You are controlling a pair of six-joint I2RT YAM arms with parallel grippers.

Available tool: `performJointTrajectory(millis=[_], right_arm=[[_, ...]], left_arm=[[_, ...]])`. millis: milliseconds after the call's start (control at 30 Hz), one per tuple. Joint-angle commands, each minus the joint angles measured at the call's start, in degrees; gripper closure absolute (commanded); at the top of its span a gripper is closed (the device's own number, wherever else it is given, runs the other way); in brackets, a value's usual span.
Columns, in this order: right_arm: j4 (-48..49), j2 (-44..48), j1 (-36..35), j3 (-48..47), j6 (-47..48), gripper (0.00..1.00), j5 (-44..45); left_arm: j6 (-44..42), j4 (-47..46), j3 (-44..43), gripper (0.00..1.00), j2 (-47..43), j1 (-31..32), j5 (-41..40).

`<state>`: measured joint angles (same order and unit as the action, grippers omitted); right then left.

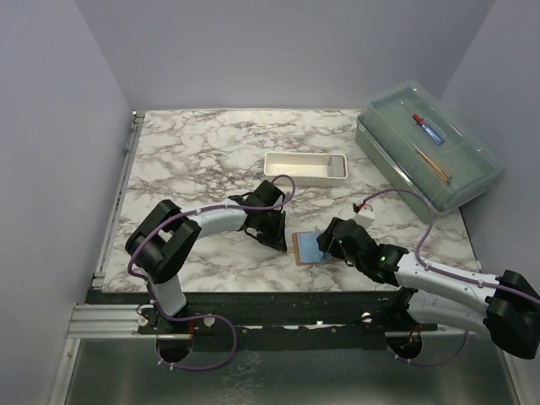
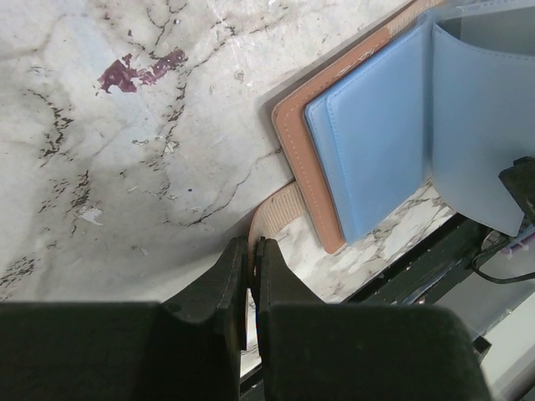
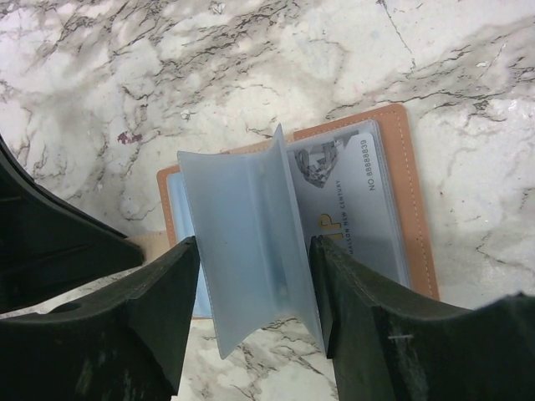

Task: Put the credit cards into the card holder
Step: Turn over the card holder at the center of the board.

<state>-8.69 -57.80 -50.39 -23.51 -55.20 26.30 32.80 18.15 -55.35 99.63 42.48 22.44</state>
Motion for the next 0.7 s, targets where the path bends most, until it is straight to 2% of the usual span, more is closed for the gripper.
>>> performJointTrajectory(millis=[0, 400, 667], right_arm=[[1.75, -1.09, 0.62, 0.74, 1.24, 0.38, -1.01], [1.96, 2.18, 0.82, 1.26, 0.29, 0.24, -1.31], [-10.57, 2.1, 0.88, -4.32, -3.6, 0.16, 4.46]], left_arm=[[-0.82, 0.74, 0.69, 1.0, -1.89, -0.38, -0.11], [-0.89, 0.74, 1.28, 1.0, -1.72, -0.47, -0.41], [-0.68, 0.74, 1.94, 1.0, -2.24, -0.81, -0.72]])
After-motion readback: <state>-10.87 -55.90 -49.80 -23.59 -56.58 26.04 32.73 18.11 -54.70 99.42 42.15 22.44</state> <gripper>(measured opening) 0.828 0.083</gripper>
